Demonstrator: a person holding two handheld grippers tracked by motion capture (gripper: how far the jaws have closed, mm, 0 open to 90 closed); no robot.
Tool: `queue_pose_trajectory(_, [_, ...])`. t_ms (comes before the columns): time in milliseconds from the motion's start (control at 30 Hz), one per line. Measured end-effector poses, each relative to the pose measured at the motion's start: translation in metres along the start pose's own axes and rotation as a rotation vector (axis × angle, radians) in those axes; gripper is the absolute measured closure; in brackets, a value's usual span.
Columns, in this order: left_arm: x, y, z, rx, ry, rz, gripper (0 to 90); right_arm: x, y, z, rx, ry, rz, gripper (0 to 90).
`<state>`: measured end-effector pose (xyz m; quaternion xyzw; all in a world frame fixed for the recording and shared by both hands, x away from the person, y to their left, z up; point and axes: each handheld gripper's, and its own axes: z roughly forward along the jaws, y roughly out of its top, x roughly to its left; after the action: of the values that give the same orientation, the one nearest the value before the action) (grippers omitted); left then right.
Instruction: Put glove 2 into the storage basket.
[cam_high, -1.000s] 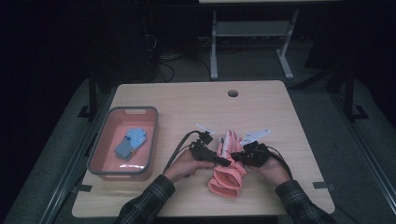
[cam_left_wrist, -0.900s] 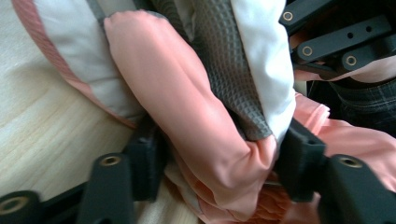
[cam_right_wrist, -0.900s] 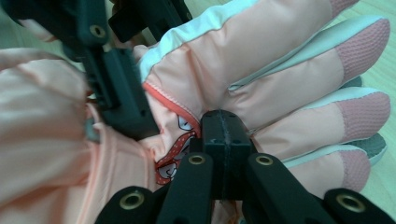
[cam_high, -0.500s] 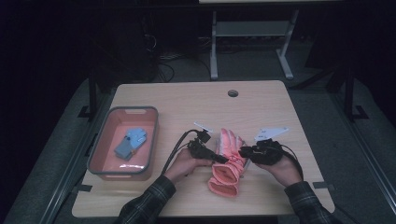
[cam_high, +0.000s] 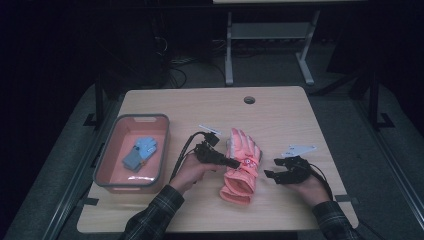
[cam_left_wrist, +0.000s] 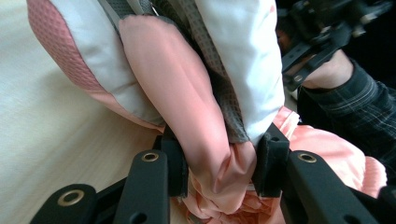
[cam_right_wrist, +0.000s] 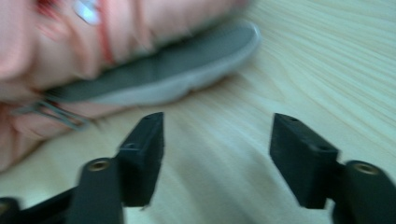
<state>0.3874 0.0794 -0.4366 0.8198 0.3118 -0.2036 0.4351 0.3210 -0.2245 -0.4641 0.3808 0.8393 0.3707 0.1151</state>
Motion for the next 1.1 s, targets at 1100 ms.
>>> queue_pose_trajectory(1100, [-0.025,0.013,-0.103,-0.11,0.115,0.055,62.6,-0.01,-0.01,0.014,-0.022,-0.095,0.019,13.9])
